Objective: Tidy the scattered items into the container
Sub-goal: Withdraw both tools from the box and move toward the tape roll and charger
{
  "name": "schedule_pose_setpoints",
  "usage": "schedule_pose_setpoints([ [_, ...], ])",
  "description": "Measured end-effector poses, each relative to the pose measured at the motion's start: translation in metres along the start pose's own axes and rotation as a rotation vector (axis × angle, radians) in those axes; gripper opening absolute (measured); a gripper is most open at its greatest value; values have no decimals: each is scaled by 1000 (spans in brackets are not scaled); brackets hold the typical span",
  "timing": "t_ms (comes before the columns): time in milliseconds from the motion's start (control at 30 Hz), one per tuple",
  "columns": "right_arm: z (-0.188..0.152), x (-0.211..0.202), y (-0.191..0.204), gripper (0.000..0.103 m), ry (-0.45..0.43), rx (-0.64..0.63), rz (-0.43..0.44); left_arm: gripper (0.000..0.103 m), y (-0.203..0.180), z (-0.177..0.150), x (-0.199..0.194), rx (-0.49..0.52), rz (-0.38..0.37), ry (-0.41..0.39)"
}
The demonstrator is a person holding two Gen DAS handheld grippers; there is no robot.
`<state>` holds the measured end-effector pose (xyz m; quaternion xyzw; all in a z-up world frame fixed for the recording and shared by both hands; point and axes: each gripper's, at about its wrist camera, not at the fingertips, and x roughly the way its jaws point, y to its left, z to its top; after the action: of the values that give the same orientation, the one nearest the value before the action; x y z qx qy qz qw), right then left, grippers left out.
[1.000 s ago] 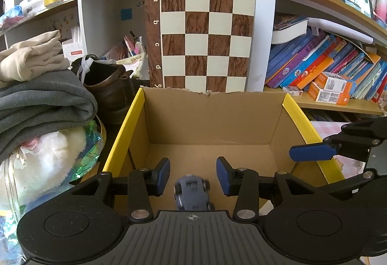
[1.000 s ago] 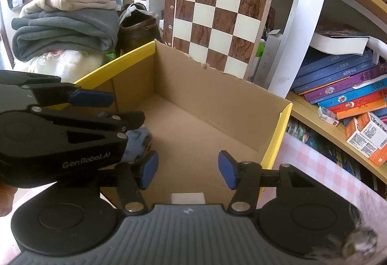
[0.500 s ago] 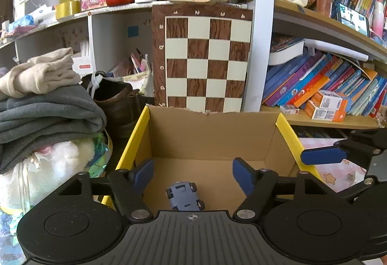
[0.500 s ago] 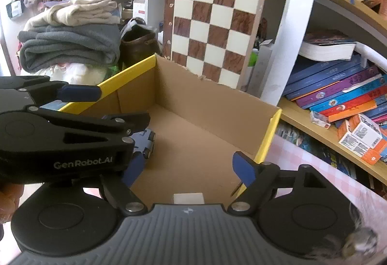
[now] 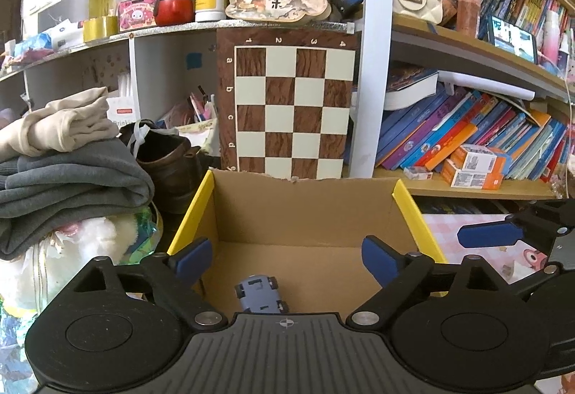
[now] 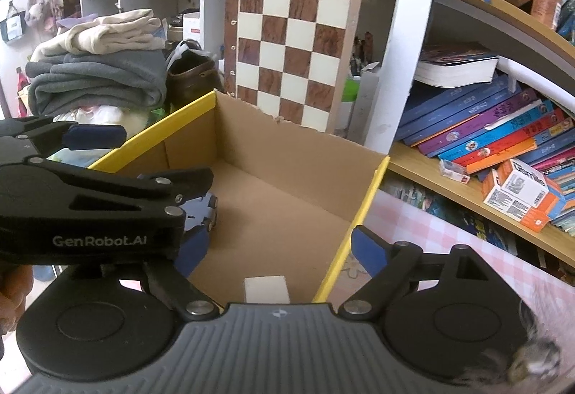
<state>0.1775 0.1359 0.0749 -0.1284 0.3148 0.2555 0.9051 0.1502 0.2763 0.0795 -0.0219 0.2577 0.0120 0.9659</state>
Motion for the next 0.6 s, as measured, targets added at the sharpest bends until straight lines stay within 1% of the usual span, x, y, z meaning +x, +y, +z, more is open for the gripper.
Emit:
schedule_pose_setpoints([
  [33,-1,-2,-1,91,-2,4,-5,93,-1,0,-1,-2,-2,-2],
  [100,-1,-5,-3,96,-4,9,-19,95,-4,0,-3,-3,-8,-6],
  [200,-4,-9,-7,100,-6,9,-40,97,-7,0,-3,3,-18,-8],
  [600,-26,-33,-24,102,-14,65,-96,99,-33,-5,-13,38,-84,-11],
])
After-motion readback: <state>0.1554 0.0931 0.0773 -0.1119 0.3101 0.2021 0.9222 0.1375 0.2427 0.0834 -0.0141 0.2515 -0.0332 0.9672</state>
